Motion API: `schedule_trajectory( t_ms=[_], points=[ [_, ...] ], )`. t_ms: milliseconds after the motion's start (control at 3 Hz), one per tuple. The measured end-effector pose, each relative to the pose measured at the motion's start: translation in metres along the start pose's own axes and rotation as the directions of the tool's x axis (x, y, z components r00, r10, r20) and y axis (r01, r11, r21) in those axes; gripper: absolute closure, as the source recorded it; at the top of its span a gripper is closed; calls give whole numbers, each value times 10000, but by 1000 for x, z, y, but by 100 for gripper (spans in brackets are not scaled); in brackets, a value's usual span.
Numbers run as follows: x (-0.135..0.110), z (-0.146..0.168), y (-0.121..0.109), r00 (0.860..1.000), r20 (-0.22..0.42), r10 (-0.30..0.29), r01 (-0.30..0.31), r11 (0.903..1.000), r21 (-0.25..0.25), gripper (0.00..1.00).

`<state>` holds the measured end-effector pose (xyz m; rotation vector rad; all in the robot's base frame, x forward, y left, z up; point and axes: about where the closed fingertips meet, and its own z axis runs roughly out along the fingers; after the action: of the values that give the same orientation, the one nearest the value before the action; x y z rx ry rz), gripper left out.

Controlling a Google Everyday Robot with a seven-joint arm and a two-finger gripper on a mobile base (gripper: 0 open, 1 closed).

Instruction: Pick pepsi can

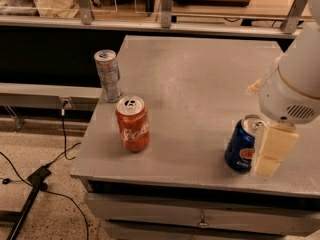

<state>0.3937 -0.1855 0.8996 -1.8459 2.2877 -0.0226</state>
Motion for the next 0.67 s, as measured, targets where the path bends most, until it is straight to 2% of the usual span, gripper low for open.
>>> schedule_trajectory(
  t_ms=[333, 667],
  points=[
    [0, 1, 1, 10000, -14, -8, 8, 10000, -8, 4],
    [-1, 0, 1, 10000, -7, -16, 16, 10000, 27, 27]
  ],
)
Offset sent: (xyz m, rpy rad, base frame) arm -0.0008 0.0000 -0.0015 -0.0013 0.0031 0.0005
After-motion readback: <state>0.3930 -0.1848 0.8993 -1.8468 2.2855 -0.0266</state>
